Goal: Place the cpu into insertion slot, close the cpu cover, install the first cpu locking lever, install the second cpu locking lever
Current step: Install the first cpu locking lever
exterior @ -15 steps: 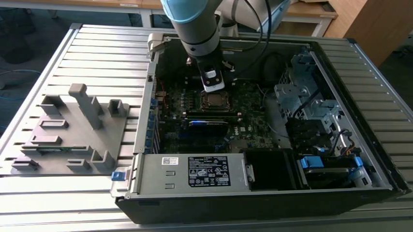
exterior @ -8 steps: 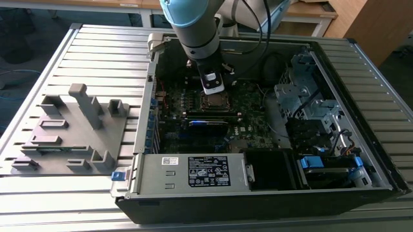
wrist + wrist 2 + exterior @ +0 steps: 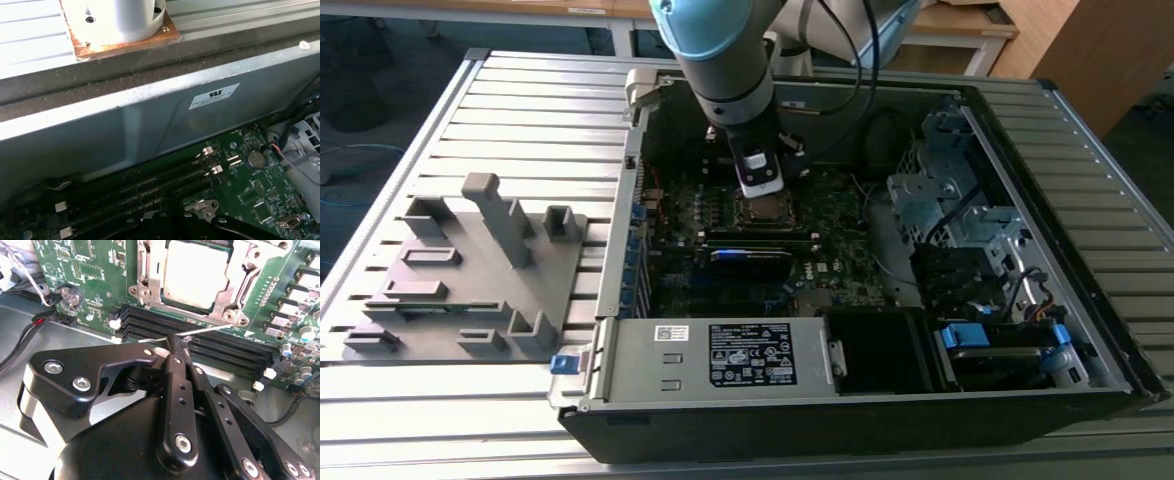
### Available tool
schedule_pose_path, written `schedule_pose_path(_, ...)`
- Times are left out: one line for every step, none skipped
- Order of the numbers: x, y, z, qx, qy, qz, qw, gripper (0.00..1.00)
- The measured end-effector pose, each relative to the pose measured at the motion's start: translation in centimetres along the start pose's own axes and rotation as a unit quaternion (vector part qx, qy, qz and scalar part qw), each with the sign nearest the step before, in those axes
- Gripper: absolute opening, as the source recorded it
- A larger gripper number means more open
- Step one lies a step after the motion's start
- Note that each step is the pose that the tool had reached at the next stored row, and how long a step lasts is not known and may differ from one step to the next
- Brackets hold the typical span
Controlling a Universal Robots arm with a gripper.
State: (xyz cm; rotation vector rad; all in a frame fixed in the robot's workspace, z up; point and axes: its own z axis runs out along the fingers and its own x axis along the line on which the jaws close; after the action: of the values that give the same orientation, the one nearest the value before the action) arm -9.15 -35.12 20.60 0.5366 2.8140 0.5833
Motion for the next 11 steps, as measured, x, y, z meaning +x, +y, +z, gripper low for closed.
schedule_pose_path(0.01,0.01,0.07,0.0011,-0.0003,0.000,1.0000,0.10)
schedule_pose_path(0.02,0.03,0.14,0.0031,-0.0009,-0.001,1.0000,0.10)
schedule_pose_path(0.02,0.05,0.21,0.0052,-0.0017,-0.002,1.0000,0.10)
schedule_pose_path(0.01,0.07,0.26,0.0073,-0.0024,-0.002,1.0000,0.10)
schedule_pose_path(-0.01,0.08,0.31,0.0093,-0.0031,-0.003,0.9999,0.10)
schedule_pose_path(-0.07,0.11,0.37,0.0110,-0.0037,-0.003,0.9999,0.10)
schedule_pose_path(-0.15,0.14,0.44,0.0123,-0.0042,-0.003,0.9999,0.10)
schedule_pose_path(-0.22,0.18,0.49,0.0133,-0.0046,-0.004,0.9999,0.10)
schedule_pose_path(-0.23,0.21,0.53,0.0143,-0.0050,-0.004,0.9999,0.10)
schedule_pose_path(-0.23,0.23,0.54,0.0150,-0.0052,-0.004,0.9999,0.10)
schedule_pose_path(-0.23,0.23,0.54,0.0150,-0.0052,-0.004,0.9999,0.10)
